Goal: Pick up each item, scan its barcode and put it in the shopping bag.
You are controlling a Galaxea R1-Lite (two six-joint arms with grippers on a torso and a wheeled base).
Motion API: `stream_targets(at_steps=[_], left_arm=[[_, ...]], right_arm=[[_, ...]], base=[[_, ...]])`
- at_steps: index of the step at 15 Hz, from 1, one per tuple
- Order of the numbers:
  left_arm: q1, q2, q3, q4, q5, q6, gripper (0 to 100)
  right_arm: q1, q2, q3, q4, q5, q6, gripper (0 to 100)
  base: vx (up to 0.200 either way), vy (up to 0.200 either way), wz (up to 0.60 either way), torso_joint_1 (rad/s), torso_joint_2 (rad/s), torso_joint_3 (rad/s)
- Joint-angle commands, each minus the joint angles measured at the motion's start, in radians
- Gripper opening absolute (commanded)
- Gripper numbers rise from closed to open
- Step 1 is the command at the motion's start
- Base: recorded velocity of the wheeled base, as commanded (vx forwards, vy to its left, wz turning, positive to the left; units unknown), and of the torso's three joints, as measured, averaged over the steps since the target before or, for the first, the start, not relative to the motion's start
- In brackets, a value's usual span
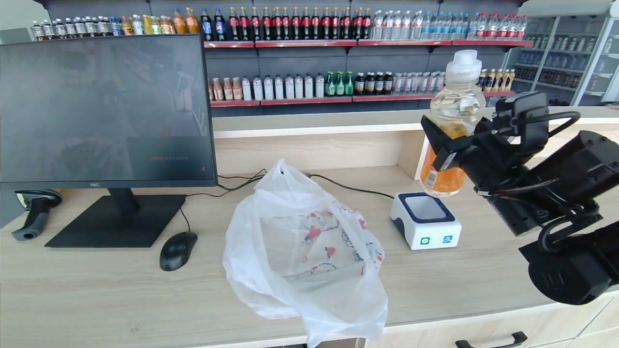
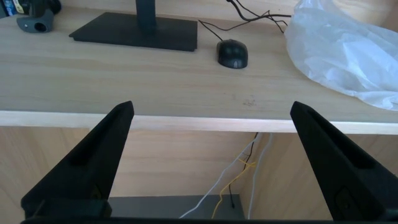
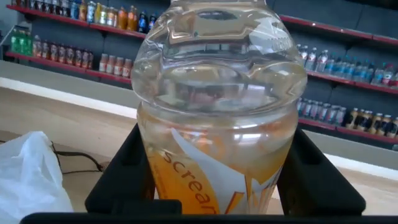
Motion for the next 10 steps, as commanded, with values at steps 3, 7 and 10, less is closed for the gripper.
stream_targets(at_steps=[3, 7, 10], left_arm=[[0.000, 0.000, 0.000, 0.000, 0.000, -0.001, 100], [0.002, 0.000, 0.000, 0.000, 0.000, -0.001, 100], [0.000, 0.000, 0.000, 0.000, 0.000, -0.001, 100]], right_arm=[[-0.009, 0.016, -0.012, -0.001, 0.043, -0.125, 0], [0.017, 0.038, 0.004, -0.001, 0.095, -0.221, 0], [0.009, 0.043, 0.008, -0.001, 0.193, -0.294, 0]], base=[[0.000, 0.000, 0.00, 0.000, 0.00, 0.000], [0.000, 0.000, 0.00, 0.000, 0.00, 0.000], [0.000, 0.000, 0.00, 0.000, 0.00, 0.000]])
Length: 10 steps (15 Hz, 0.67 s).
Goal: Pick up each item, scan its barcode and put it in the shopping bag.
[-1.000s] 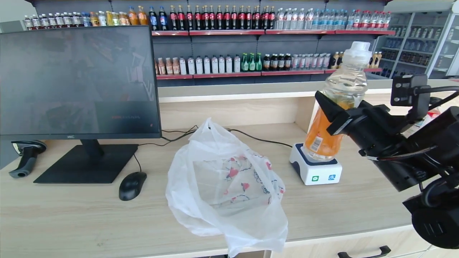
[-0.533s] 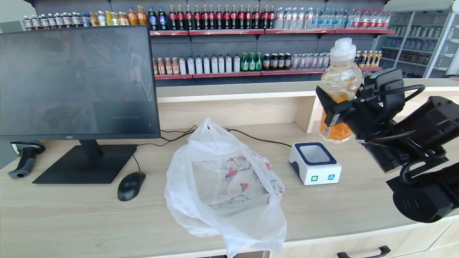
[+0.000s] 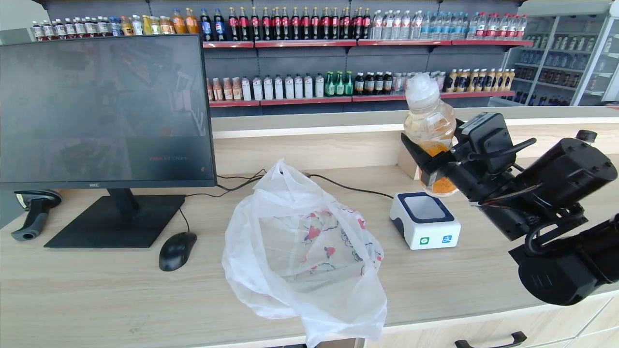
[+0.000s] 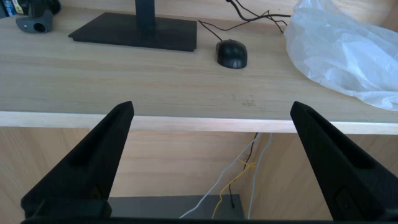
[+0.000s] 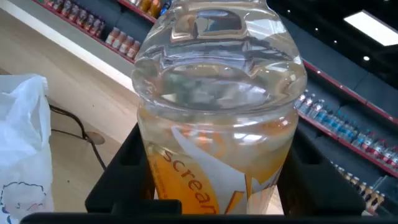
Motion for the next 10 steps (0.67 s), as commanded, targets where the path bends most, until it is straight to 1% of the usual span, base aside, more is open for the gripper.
stream_targets(at_steps=[1, 3, 5, 7, 8, 10], left_arm=[[0.000, 0.000, 0.000, 0.000, 0.000, -0.001, 100], [0.000, 0.000, 0.000, 0.000, 0.000, 0.001, 100], [0.000, 0.000, 0.000, 0.000, 0.000, -0.001, 100], [0.000, 0.000, 0.000, 0.000, 0.000, -0.001, 100], [0.000, 0.000, 0.000, 0.000, 0.000, -0.001, 100], [0.000, 0.000, 0.000, 0.000, 0.000, -0.001, 100]], right_arm=[[-0.013, 0.001, 0.028, -0.001, 0.046, -0.027, 0], [-0.036, -0.001, 0.074, -0.001, 0.064, -0.053, 0], [-0.042, 0.016, 0.091, -0.001, 0.115, -0.087, 0], [-0.054, 0.033, 0.071, -0.001, 0.161, -0.103, 0], [-0.083, 0.035, 0.058, -0.001, 0.183, -0.109, 0], [-0.100, 0.032, 0.037, -0.001, 0.199, -0.110, 0]], base=[[0.000, 0.000, 0.00, 0.000, 0.00, 0.000], [0.000, 0.000, 0.00, 0.000, 0.00, 0.000], [0.000, 0.000, 0.00, 0.000, 0.00, 0.000], [0.000, 0.000, 0.00, 0.000, 0.00, 0.000], [0.000, 0.000, 0.00, 0.000, 0.00, 0.000], [0.000, 0.000, 0.00, 0.000, 0.00, 0.000]])
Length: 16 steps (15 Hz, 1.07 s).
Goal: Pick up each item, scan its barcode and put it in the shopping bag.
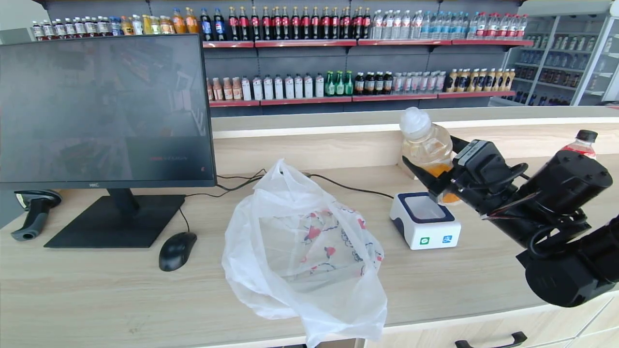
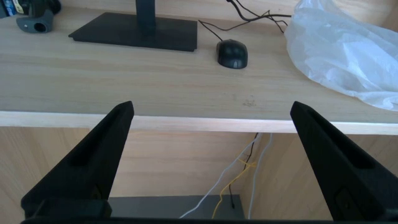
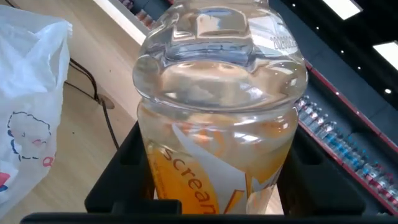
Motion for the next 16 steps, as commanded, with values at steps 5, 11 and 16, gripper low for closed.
stream_targets(at_steps=[5, 11, 16], left_arm=[[0.001, 0.000, 0.000, 0.000, 0.000, 0.000, 100], [0.000, 0.000, 0.000, 0.000, 0.000, 0.000, 100], [0.001, 0.000, 0.000, 0.000, 0.000, 0.000, 100]], right_arm=[[0.003, -0.018, -0.007, -0.001, 0.066, -0.100, 0], [0.006, -0.066, 0.042, -0.001, 0.086, -0.132, 0], [-0.006, -0.052, 0.143, -0.001, 0.086, -0.162, 0]], base=[[0.000, 0.000, 0.00, 0.000, 0.00, 0.000], [0.000, 0.000, 0.00, 0.000, 0.00, 0.000], [0.000, 0.000, 0.00, 0.000, 0.00, 0.000]])
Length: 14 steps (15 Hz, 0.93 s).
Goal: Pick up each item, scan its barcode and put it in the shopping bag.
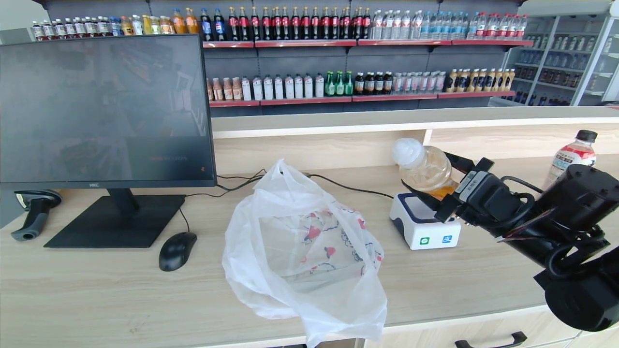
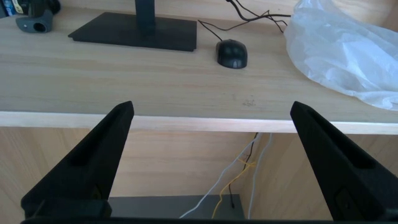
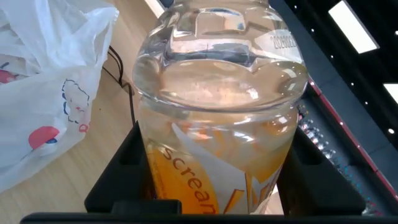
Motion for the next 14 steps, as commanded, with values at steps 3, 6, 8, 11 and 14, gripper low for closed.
stream_targets(at_steps=[3, 6, 8, 11, 14], left_arm=[[0.000, 0.000, 0.000, -0.001, 0.000, -0.001, 100], [0.000, 0.000, 0.000, -0.001, 0.000, -0.001, 100], [0.000, 0.000, 0.000, -0.001, 0.000, 0.001, 100], [0.000, 0.000, 0.000, -0.001, 0.000, -0.001, 100], [0.000, 0.000, 0.000, -0.001, 0.000, -0.001, 100]], right_arm=[[0.004, 0.036, -0.043, -0.004, -0.001, 0.009, 0], [0.010, 0.063, -0.076, -0.004, -0.001, 0.037, 0], [0.010, 0.068, -0.078, -0.004, -0.001, 0.038, 0], [0.005, 0.068, -0.073, -0.004, -0.002, 0.040, 0], [0.004, 0.079, -0.076, -0.004, -0.002, 0.051, 0]], base=[[0.000, 0.000, 0.00, 0.000, 0.00, 0.000], [0.000, 0.000, 0.00, 0.000, 0.00, 0.000], [0.000, 0.000, 0.00, 0.000, 0.00, 0.000], [0.000, 0.000, 0.00, 0.000, 0.00, 0.000], [0.000, 0.000, 0.00, 0.000, 0.00, 0.000]])
